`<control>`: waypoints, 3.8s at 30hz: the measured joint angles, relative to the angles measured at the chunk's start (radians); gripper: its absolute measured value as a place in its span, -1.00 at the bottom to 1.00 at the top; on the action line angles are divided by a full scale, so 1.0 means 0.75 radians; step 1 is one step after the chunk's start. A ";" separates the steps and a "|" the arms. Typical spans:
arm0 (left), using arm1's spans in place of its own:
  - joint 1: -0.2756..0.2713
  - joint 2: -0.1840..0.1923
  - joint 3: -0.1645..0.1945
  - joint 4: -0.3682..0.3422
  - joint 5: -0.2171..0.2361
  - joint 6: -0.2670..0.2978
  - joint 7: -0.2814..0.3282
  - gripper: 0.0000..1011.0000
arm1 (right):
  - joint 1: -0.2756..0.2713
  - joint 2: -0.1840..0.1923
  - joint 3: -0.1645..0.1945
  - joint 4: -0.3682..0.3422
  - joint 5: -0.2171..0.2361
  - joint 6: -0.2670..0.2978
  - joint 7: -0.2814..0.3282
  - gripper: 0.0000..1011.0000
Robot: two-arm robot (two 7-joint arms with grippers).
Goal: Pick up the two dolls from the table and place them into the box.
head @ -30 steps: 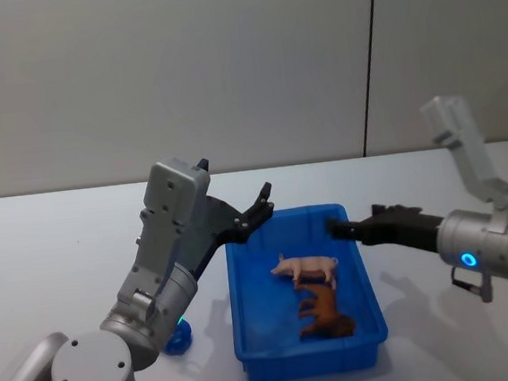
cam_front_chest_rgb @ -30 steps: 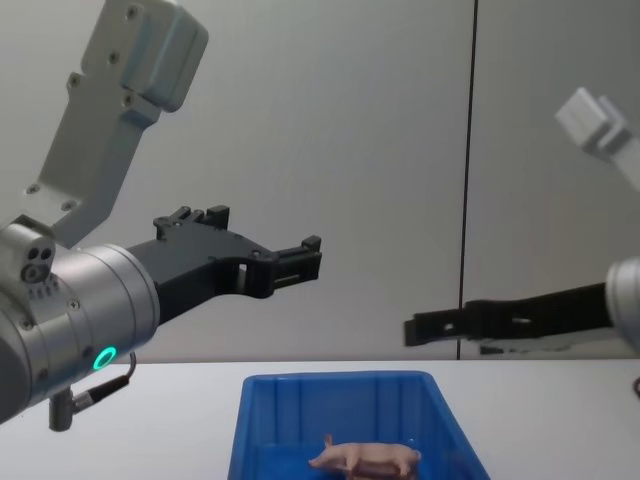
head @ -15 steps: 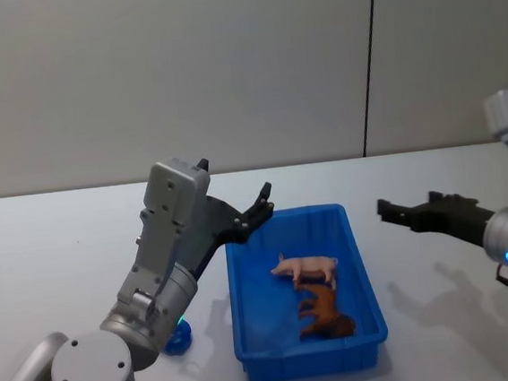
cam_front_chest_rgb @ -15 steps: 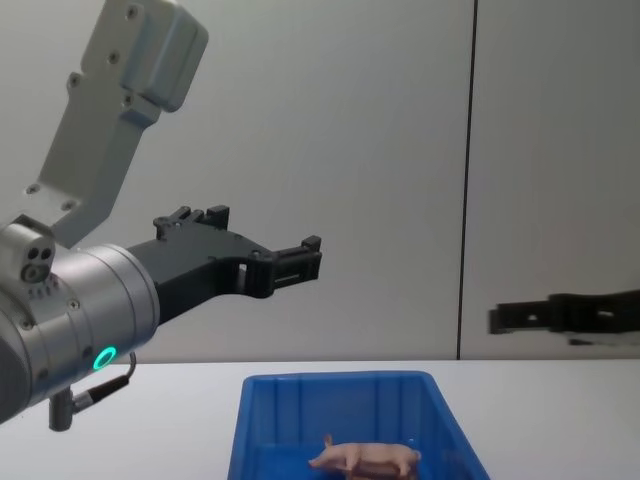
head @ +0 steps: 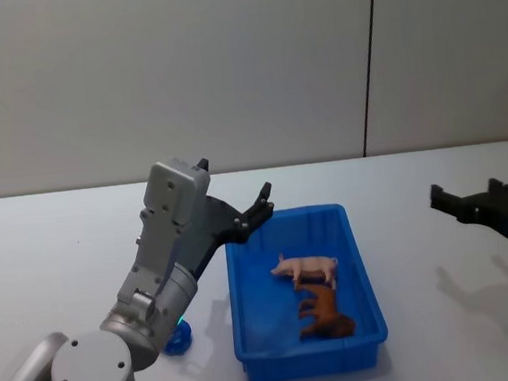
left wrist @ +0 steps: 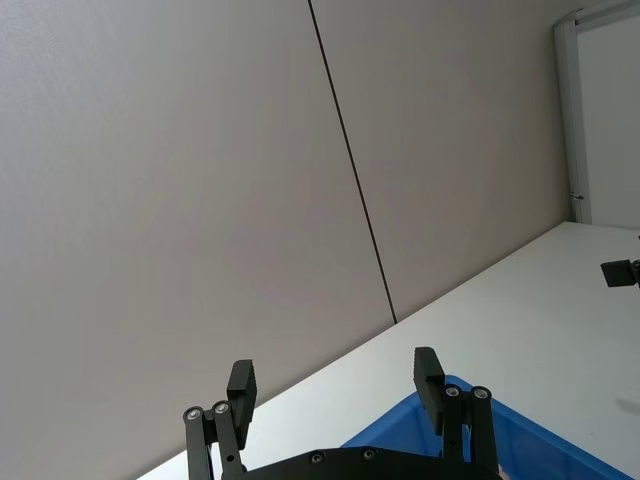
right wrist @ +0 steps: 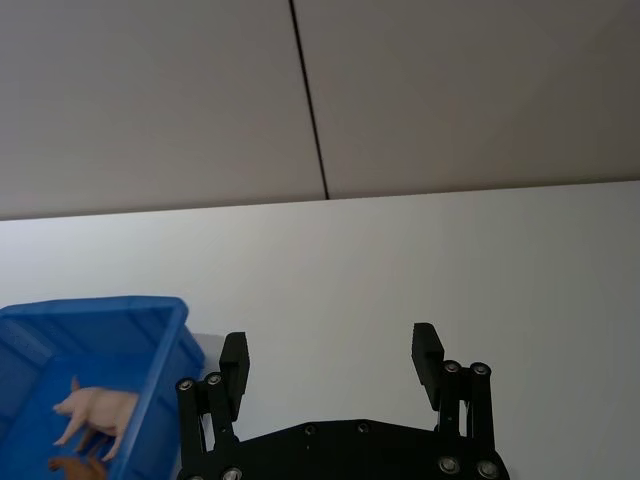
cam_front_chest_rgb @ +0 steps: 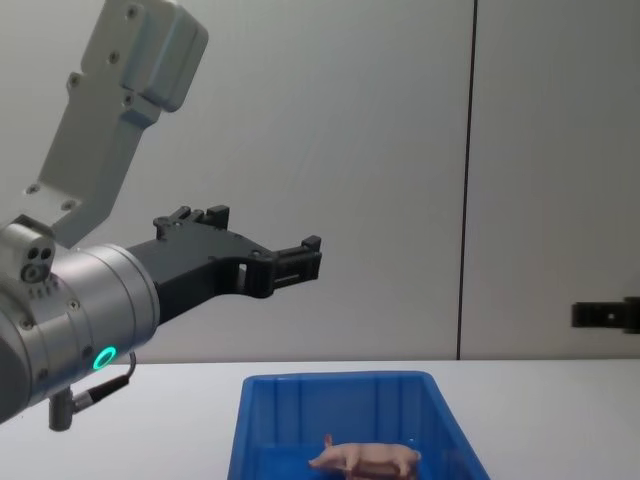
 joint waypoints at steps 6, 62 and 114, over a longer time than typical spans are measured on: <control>-0.002 0.000 -0.002 0.000 0.001 0.001 0.000 0.98 | -0.017 0.006 0.007 -0.004 -0.018 -0.045 -0.037 0.98; 0.329 0.368 -0.183 -0.434 -0.425 0.616 0.054 0.98 | -0.049 0.017 0.020 -0.011 -0.054 -0.130 -0.108 0.98; 0.161 0.174 -0.136 -0.047 -0.215 0.726 -0.082 0.98 | -0.049 0.017 0.020 -0.011 -0.054 -0.130 -0.108 0.98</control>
